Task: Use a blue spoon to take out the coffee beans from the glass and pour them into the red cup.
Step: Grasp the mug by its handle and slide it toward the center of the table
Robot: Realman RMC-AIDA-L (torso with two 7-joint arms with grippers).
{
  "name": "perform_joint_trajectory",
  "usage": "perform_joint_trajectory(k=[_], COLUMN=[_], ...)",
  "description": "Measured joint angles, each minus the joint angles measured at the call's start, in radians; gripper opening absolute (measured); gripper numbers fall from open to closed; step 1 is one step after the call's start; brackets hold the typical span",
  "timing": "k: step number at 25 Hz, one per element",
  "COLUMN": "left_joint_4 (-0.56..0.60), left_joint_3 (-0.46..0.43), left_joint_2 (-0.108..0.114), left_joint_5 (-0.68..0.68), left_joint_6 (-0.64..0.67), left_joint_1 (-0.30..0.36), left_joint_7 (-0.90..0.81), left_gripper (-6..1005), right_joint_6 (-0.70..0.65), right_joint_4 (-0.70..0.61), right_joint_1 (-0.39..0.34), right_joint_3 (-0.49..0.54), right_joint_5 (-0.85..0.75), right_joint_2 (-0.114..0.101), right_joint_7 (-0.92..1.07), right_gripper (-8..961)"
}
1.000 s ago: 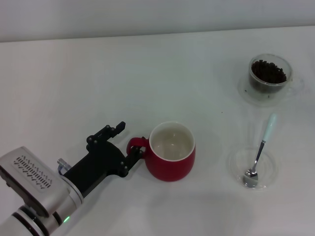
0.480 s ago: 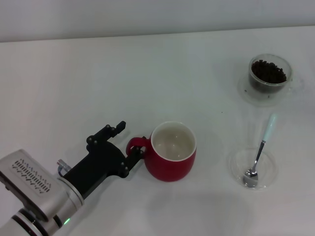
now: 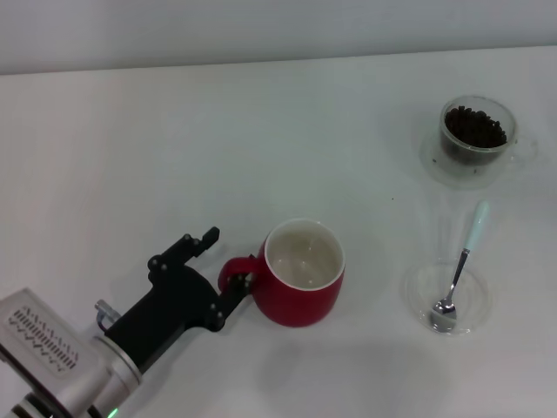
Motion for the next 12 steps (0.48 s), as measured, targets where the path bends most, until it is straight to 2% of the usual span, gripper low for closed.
perform_joint_trajectory(k=[12], left_joint_4=[0.001], left_joint_3=[0.007], left_joint_2=[-0.002], left_joint_5=[0.043], left_joint_6=[0.001], left_joint_1=[0.040], left_joint_7=[0.000], left_gripper=[579], right_joint_6=[0.002], right_joint_4=[0.000], right_joint_1=[0.001], right_joint_3=[-0.005], right_joint_5=[-0.006], right_joint_2=[0.000], right_joint_7=[-0.014], right_gripper=[857])
